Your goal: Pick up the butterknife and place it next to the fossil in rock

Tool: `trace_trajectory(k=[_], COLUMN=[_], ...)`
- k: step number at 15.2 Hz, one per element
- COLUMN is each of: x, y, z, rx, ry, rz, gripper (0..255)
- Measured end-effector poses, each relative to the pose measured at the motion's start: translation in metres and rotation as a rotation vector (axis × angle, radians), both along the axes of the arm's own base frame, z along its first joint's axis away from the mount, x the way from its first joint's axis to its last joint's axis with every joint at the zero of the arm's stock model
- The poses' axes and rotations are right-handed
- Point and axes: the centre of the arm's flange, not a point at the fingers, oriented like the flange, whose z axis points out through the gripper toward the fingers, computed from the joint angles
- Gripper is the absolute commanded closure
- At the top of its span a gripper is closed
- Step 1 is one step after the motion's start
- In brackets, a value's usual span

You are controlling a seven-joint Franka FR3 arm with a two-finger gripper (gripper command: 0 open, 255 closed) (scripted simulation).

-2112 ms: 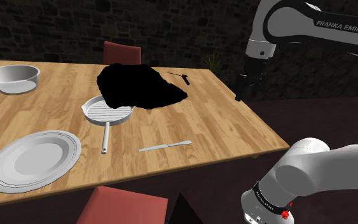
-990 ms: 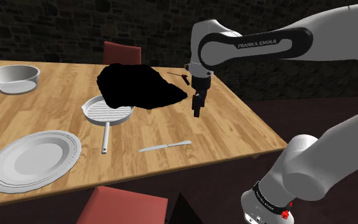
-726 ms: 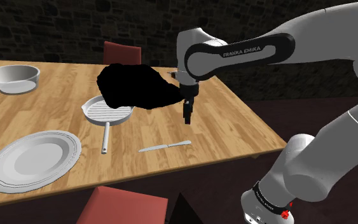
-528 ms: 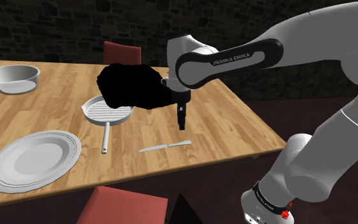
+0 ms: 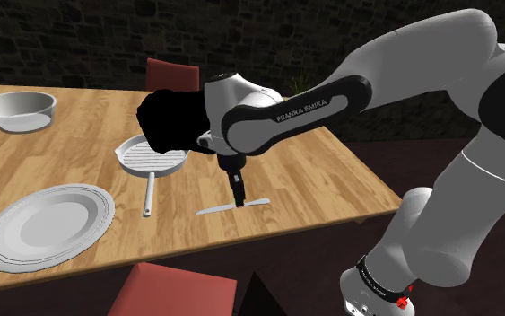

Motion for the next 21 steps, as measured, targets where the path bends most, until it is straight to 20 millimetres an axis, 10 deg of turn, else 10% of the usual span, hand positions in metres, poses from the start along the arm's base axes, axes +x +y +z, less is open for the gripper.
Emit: trace_trajectory(k=[12, 13, 21], x=[-0.008, -0.008, -0.007], y=[-0.002, -0.002, -0.003], z=[-0.034, -0.034, -0.028], rx=[0.001, 0.001, 0.008], ry=[0.001, 0.001, -0.012], rz=[0.01, 0.01, 0.01], gripper=[0, 255, 255])
